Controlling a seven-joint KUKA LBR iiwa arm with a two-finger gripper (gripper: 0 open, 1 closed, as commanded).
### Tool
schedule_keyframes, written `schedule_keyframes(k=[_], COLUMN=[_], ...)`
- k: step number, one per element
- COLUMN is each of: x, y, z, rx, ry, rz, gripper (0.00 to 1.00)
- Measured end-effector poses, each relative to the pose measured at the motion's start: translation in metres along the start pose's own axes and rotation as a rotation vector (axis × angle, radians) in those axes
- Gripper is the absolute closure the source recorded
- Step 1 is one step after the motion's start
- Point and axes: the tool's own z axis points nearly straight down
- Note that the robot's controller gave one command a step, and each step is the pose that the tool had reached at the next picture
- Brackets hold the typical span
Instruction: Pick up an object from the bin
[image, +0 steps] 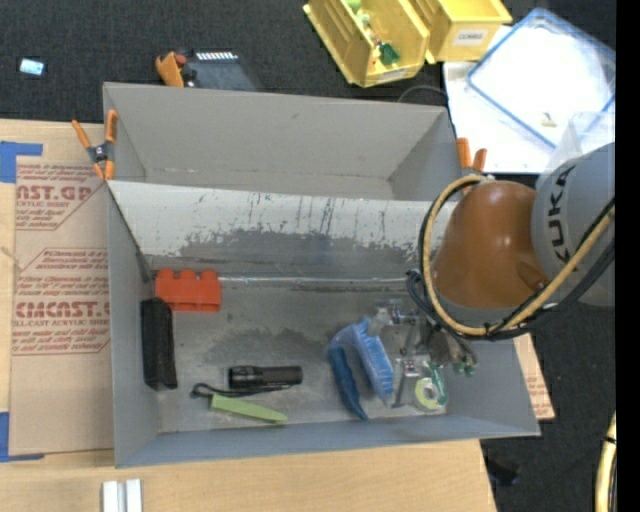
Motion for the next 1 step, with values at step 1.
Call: schedule_keyframes(k=[1], x=[-0.0018], y=[0.0], z=[-0.0029], rx=[0.001], ry=[-0.007], rz=[-0.001], gripper=[0.0])
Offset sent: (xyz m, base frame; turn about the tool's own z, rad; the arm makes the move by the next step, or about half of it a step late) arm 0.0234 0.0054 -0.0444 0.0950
